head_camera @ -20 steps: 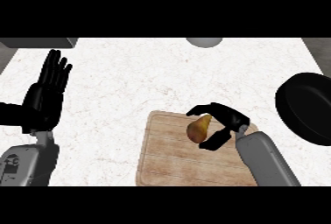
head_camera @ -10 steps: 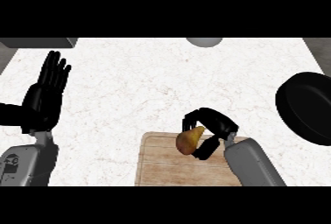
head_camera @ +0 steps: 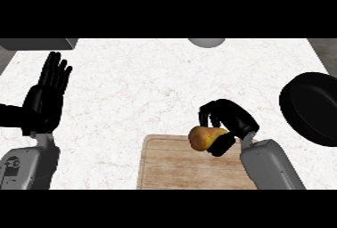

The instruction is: Pick the pear from the cutting board and place it in the pot

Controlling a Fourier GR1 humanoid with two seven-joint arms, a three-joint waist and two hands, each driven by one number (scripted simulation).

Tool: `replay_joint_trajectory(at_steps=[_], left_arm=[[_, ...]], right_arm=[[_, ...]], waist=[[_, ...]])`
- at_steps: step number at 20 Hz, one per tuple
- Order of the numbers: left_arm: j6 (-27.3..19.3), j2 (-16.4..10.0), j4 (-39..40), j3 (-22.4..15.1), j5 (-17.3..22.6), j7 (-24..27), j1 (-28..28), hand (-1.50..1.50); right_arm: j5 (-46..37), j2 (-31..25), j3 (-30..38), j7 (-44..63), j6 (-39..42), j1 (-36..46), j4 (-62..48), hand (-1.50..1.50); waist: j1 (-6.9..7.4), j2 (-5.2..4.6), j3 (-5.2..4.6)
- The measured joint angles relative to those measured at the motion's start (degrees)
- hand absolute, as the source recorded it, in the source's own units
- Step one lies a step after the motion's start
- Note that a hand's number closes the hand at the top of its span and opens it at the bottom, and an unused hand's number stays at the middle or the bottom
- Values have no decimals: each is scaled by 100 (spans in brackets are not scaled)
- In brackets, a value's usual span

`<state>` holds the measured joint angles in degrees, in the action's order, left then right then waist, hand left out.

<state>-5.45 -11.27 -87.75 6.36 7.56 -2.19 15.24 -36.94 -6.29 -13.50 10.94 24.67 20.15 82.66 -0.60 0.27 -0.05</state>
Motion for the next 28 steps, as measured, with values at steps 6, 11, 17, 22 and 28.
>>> replay_joint_trajectory(at_steps=[6, 11, 17, 22, 28], left_arm=[[24, -88, 4, 113, 36, -31, -142, 0], [-46, -94, -36, 163, 35, -99, -110, 0], [-45, -48, -31, 107, 15, -109, -34, 0], [-5, -21, -152, 59, 26, -122, -52, 0], [-11, -51, -68, 93, 8, -160, 91, 0]], right_arm=[[-1276, 219, -1426, 660, -489, -398, 1863, 150], [-2430, 110, -2041, 1659, -688, -781, 3480, 150], [-3303, -117, -1854, 2481, -656, -1061, 5216, 150], [-3445, -377, -840, 2526, -705, -1016, 5415, 150], [-3266, -742, 896, 1981, -328, -1072, 5376, 150]], waist=[[-140, 120, -9], [-237, 123, -6], [-163, 55, 1], [-61, 9, 6], [-46, -13, 12]])
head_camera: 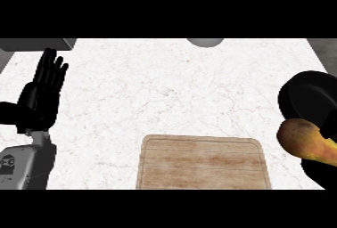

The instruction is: Pick the pear from the cutting board and place it in the pot

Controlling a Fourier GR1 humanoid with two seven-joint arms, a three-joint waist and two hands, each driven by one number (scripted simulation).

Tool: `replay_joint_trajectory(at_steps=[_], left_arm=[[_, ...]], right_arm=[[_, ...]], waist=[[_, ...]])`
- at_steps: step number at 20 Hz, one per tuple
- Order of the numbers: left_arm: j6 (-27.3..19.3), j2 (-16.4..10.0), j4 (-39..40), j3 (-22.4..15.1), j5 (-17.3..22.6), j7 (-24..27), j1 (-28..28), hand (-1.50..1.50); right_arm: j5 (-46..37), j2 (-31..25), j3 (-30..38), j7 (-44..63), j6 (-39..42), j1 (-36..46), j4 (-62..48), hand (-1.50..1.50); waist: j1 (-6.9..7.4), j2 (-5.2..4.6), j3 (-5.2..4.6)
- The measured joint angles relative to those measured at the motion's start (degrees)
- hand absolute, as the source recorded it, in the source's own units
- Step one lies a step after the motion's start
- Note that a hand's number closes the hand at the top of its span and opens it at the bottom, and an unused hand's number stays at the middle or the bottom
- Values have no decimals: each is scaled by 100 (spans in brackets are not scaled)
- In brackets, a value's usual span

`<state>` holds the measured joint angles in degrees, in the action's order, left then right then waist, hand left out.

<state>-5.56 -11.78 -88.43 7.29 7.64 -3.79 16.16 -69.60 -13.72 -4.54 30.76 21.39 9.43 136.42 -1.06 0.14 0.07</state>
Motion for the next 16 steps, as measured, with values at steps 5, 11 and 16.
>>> replay_joint_trajectory(at_steps=[5, 11, 16], left_arm=[[49, -10, -87, 17, 30, 2, -121, 0], [105, 3, -120, 6, 38, 45, -179, 0], [19, 124, -51, -97, -62, 51, -35, 0]], right_arm=[[1098, -301, 1644, -896, 124, -29, -410, 150], [2497, -843, 3295, -2303, -316, -12, -1857, 150], [2972, -1519, 3923, -3423, -564, 265, -3481, 150]], waist=[[-5, 0, 6], [57, -15, 5], [102, -25, 0]])
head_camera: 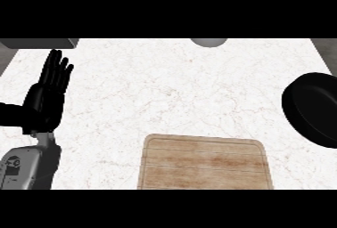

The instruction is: Pick the pear from the cutting board and place it in the pot

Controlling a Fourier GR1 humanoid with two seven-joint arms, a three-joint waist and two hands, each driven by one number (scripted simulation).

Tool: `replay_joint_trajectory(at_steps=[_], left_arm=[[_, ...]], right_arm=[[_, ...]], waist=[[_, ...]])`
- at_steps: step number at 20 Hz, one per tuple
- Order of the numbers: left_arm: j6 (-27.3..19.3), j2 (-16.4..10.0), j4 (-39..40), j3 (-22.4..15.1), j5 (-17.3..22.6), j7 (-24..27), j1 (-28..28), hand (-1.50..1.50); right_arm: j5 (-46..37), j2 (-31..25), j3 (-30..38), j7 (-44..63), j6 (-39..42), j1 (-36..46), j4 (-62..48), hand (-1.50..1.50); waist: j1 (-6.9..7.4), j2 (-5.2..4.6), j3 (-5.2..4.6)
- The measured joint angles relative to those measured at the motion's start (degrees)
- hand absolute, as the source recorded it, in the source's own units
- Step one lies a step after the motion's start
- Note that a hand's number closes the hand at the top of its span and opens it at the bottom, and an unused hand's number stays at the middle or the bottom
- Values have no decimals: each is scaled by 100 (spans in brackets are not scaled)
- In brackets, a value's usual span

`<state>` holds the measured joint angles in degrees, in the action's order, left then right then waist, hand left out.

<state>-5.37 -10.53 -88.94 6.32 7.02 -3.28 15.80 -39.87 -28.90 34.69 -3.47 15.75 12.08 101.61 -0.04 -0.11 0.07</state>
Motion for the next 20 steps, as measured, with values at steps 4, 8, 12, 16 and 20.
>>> replay_joint_trajectory(at_steps=[4, 8, 12, 16, 20], left_arm=[[-36, 42, -30, -35, -51, -54, 19, 0], [39, -6, -74, 1, -22, -81, 8, 0], [41, 19, 129, 4, -61, 2, 143, 0], [68, 64, 107, -18, -74, 134, 21, 0], [98, 29, -29, 12, -29, 14, -36, 0]], right_arm=[[-62, -308, 49, -716, -433, 193, -1136, 150], [-231, -555, -24, -1300, -914, 492, -2389, 150], [-427, -691, -274, -1363, -930, 811, -3299, 150], [-245, -703, -317, -1433, -554, 1028, -4176, -150], [-158, -804, -497, -1852, -343, 1383, -4924, -150]], waist=[[24, 1, -2], [53, -5, -3], [68, -13, -4], [94, -16, -2], [99, -12, -1]])
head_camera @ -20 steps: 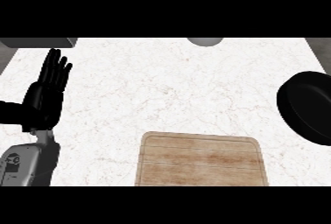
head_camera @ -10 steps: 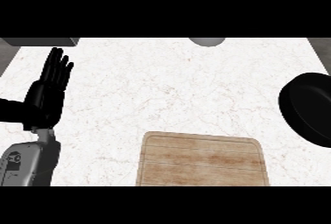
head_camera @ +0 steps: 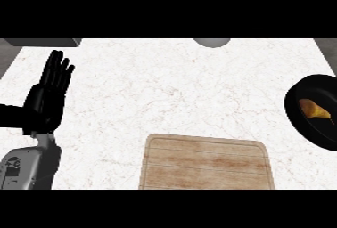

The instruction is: Pick the pear from the cutting board and place it in the pot

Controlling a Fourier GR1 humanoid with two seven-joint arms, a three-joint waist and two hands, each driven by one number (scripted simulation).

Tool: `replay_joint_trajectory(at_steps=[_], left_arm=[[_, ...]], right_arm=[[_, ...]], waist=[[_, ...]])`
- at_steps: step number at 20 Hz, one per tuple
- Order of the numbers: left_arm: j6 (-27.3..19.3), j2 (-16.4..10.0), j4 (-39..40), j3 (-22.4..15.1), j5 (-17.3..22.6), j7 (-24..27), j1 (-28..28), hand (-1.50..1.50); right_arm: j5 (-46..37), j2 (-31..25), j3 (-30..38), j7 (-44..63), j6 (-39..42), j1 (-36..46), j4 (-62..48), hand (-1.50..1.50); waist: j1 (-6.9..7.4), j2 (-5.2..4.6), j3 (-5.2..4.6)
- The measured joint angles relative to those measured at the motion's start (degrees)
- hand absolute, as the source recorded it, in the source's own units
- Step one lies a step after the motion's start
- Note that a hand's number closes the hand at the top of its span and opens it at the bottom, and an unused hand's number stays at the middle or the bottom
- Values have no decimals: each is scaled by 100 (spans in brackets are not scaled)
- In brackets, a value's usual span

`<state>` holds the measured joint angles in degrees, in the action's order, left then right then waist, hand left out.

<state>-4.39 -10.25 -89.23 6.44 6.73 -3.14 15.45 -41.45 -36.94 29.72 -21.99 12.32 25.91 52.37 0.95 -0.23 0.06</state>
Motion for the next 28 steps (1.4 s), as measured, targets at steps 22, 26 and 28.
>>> replay_joint_trajectory(at_steps=[22, 26, 28], left_arm=[[25, 1, 129, 91, -19, 60, 31, 0], [17, 45, 64, 38, -32, 24, 54, 0], [-3, 94, 84, -11, -75, 72, 78, 0]], right_arm=[[2612, -834, 1834, -207, 1190, 666, -1575, -150], [2870, -1326, 2111, -618, 1399, 566, -2268, -150], [2891, -1566, 2153, -783, 1401, 602, -2648, -150]], waist=[[-64, 7, -1], [-37, -7, 5], [-5, -23, 11]])
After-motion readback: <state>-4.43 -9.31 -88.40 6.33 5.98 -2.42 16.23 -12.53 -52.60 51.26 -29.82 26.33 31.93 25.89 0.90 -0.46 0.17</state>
